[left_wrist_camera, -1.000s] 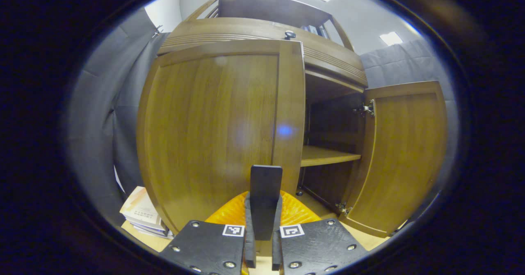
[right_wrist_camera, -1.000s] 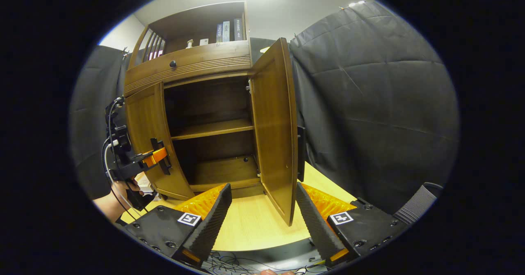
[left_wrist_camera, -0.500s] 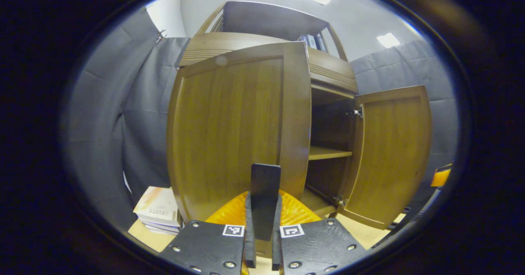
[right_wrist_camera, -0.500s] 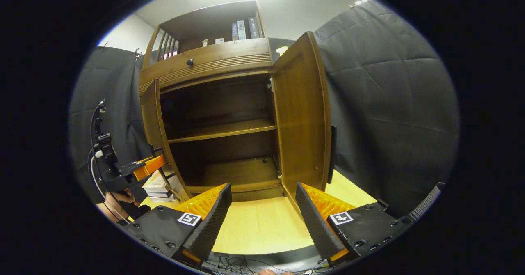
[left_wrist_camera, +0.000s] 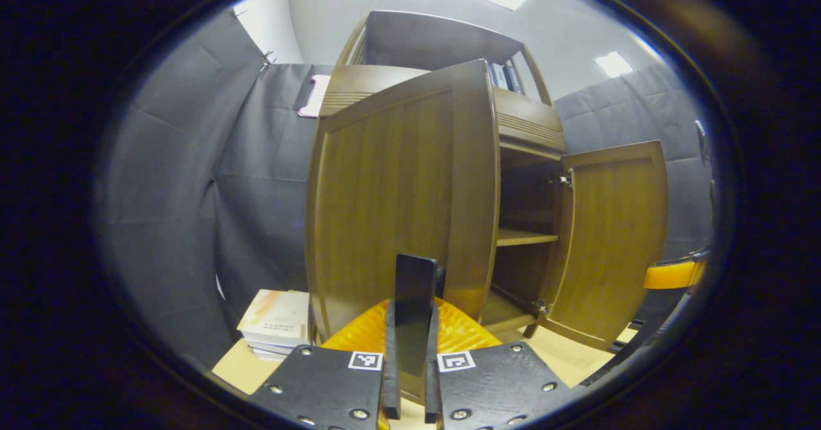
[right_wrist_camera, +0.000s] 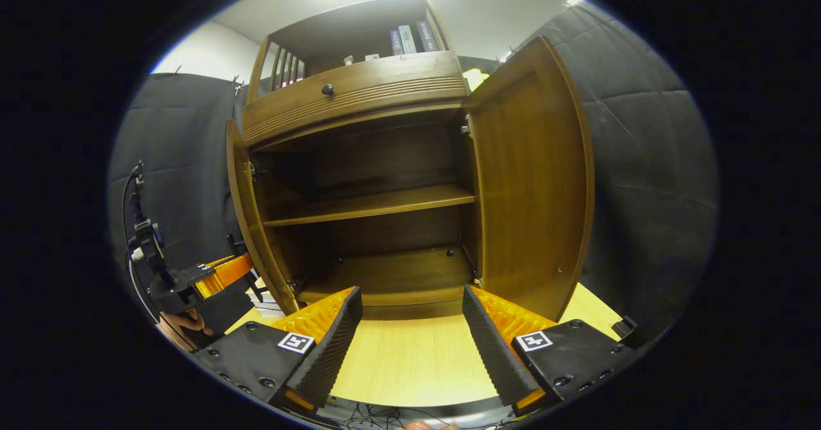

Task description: Open the right door of the double-door shoe cabinet with the right hand, and open the left door with the left hand.

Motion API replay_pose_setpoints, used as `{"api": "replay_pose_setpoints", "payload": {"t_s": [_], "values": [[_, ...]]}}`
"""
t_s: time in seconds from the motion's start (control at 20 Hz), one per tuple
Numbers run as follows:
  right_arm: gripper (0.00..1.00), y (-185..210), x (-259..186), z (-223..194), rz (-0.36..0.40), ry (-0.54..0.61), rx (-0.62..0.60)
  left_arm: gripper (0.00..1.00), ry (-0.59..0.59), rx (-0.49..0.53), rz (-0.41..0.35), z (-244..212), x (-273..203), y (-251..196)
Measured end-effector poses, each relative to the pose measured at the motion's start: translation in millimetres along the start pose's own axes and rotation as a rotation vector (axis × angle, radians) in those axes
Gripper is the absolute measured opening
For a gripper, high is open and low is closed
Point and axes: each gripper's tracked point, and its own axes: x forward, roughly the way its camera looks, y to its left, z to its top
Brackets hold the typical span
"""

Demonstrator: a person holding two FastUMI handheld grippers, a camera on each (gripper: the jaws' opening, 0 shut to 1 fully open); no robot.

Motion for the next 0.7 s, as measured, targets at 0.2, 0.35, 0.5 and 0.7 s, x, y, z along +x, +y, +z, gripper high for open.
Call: {"api": "replay_pose_setpoints", "payload": {"t_s": [0.2,0.35,0.5,0.7], "values": [[0.98,17,8,-4,0.037,0.007,-0.002,0.15,-0.005,-0.001,0.031,0,-20,26],[0.98,31,14,-5,0.062,0.01,-0.014,0.15,-0.01,-0.02,0.04,1,-34,47],[0.98,35,22,2,0.072,0.002,-0.055,0.15,-0.012,-0.047,0.026,-2,-45,67],[0.93,40,34,17,0.081,-0.016,-0.094,0.16,-0.016,-0.013,0.053,0,-60,109]]}}
